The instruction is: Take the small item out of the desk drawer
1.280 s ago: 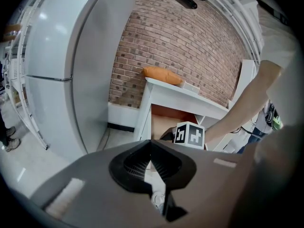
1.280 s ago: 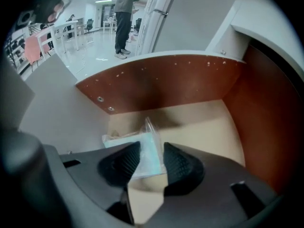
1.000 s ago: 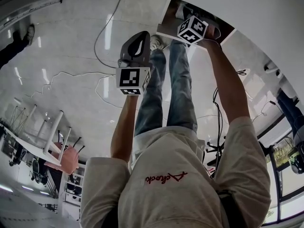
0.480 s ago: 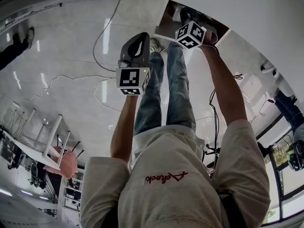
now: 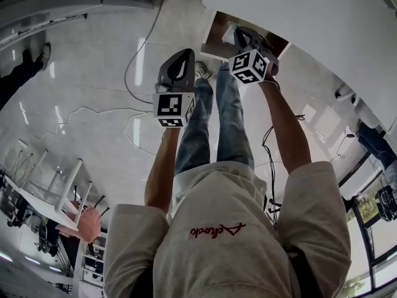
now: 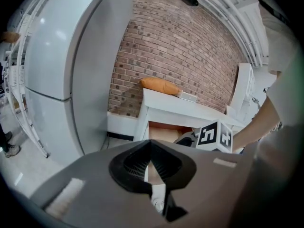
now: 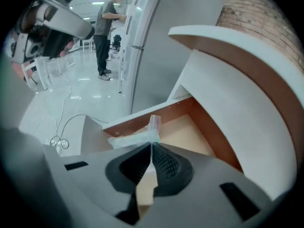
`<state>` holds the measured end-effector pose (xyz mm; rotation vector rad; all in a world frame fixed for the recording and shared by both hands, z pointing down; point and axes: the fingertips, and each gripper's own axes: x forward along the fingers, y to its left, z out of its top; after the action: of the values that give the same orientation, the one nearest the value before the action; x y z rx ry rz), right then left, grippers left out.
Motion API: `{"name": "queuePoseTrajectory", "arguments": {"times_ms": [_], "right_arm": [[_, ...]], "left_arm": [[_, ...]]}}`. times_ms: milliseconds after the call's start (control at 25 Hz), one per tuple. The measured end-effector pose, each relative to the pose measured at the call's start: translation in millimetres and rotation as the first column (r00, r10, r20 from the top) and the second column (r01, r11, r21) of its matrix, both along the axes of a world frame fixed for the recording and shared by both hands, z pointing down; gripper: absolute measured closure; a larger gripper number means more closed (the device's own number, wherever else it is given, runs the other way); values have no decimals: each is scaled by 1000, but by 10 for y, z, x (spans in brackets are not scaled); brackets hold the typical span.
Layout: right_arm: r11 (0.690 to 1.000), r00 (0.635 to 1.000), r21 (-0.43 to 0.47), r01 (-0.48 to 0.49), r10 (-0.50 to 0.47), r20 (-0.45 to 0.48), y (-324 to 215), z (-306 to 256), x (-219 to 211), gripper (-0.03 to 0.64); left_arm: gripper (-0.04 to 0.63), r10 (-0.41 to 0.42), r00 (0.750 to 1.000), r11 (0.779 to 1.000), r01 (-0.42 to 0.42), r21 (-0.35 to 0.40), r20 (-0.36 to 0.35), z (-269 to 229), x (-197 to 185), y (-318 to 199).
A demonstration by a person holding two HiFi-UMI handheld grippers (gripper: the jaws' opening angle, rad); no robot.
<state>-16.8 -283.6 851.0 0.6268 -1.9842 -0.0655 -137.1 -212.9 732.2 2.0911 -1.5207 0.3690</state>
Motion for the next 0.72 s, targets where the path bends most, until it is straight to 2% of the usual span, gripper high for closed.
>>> {"name": "queuePoseTrajectory", "arguments": {"times_ms": [240,400,520,640,720], "right_arm": [[994,990,29,-110,107,94,6,-520,65,598],[979,963,16,-204,197,186,69,-828,132,598],[957,918,-33,-288,286,275,151,-1020,187,598],[920,841,-104,-377,387,377,177,-1182,217,598],[906,801,-123,-405,417,430,178,-1334,219,598]], "left_arm": [[586,5,1000,1000,-5,19,4,-227,19,-50],[586,8,1000,999,-8,35,5,-365,45,-70],[586,5,1000,999,-6,43,5,-467,69,-54],[586,0,1000,999,0,53,2,-550,67,-64],[586,-2,1000,998,2,62,-1,-627,64,-65]]}}
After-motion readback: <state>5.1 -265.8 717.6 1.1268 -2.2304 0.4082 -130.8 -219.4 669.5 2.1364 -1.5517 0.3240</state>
